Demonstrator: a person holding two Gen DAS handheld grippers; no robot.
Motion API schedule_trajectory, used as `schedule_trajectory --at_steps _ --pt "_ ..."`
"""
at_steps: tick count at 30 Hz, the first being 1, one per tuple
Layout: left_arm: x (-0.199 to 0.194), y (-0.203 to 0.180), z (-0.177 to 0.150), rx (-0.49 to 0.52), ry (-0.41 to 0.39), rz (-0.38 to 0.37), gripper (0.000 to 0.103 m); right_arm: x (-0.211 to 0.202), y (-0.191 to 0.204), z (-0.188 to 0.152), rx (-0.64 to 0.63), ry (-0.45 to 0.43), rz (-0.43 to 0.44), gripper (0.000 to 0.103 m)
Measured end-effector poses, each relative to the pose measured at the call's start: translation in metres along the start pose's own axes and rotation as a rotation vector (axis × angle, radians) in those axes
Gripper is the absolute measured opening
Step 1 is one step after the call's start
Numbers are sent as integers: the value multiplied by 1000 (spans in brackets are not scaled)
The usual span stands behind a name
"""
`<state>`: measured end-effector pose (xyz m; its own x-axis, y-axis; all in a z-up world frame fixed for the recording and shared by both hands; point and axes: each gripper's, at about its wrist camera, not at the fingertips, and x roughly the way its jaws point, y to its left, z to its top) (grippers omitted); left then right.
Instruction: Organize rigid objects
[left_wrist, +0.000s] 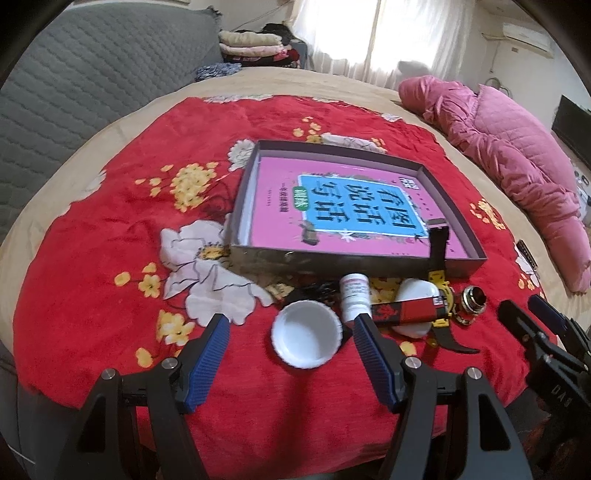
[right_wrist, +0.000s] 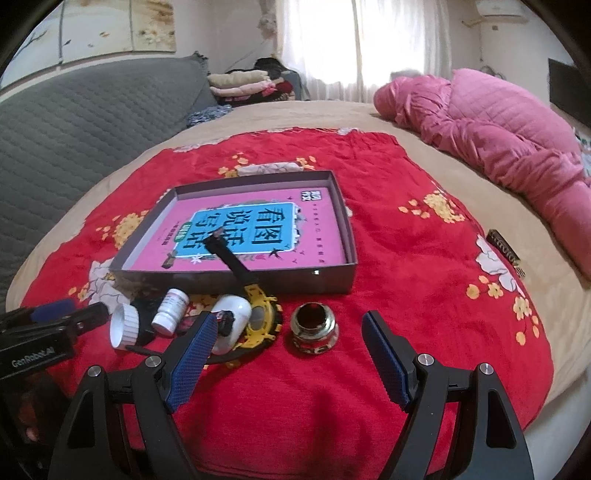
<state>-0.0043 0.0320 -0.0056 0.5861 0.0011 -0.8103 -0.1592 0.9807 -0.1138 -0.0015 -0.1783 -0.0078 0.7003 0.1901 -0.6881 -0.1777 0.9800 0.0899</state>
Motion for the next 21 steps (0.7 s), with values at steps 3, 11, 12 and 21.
schedule_trajectory --at_steps 3,11,12,21 --pt "2 5 -2 -13 16 5 69 1 -2 -1 5 2 0 81" --pt "7 2 -7 3 42 -11 69 2 -4 0 14 9 0 81" --pt "7 2 -8 5 46 -19 69 3 -5 0 17 11 -1 81" --pt "22 1 -13 -13 110 -80 69 8 -10 -1 31 26 3 81"
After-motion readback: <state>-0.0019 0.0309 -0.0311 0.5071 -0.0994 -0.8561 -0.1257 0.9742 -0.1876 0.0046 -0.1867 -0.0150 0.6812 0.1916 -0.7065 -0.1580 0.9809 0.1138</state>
